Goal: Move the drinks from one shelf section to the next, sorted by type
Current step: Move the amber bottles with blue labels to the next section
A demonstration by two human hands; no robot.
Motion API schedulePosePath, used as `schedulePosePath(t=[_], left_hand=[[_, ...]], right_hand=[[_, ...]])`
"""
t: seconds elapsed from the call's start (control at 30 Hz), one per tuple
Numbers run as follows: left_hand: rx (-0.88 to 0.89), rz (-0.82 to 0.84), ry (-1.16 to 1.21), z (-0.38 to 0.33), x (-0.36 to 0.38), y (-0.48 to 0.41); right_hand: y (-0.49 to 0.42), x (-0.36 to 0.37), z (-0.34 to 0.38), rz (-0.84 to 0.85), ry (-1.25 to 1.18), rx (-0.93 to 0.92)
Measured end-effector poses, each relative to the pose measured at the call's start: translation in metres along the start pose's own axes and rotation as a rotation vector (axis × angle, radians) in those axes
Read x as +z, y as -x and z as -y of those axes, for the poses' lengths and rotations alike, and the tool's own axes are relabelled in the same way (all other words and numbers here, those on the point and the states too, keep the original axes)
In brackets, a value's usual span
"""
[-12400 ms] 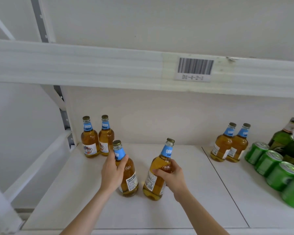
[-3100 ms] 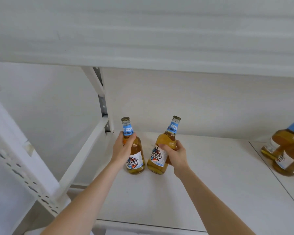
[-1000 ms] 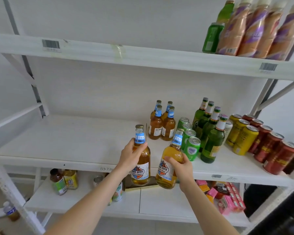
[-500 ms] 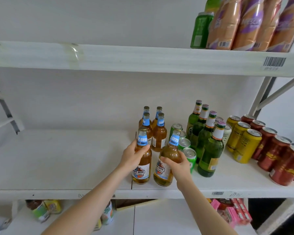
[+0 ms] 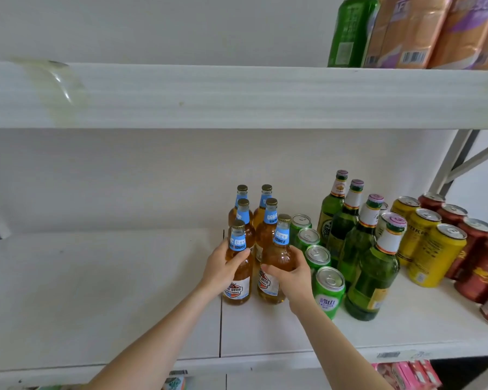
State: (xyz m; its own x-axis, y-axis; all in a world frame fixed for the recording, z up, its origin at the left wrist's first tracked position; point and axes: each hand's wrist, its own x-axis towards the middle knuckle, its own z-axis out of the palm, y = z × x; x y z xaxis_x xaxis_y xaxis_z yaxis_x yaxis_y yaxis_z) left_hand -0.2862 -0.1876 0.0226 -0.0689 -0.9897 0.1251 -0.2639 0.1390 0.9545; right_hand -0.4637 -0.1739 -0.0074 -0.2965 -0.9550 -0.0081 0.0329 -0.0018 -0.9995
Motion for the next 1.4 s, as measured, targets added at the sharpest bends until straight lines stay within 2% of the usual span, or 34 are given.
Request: schedulePosePath(t=[0.47,0.7,0.83,1.03,1.4], left_hand=[[0.073,-0.049,-0.051,0.01,0.007,-0.015],[0.011,-0.039,0.042,0.021,0.002,-0.013],[-0.049,-0.039,0.194,0.045,-0.005,0.004],[-0.137,-0.081,0.103,0.078,0.002,0.026],[-0.149,-0.132,0.067,0.09,0.011,0.018]], right_hand=[[-0.019,0.005,-0.019,0.1,0.053,-0.066],[-0.007,-0.004,-0.027,0.149,0.055,-0.082],[0.01,-0.011,-0.04,0.143,0.062,-0.099],[0.015,-0.009,-0.049,0.095,0.114,-0.098],[0.002,-0.006,-0.063,0.013,0.209,-0.059]])
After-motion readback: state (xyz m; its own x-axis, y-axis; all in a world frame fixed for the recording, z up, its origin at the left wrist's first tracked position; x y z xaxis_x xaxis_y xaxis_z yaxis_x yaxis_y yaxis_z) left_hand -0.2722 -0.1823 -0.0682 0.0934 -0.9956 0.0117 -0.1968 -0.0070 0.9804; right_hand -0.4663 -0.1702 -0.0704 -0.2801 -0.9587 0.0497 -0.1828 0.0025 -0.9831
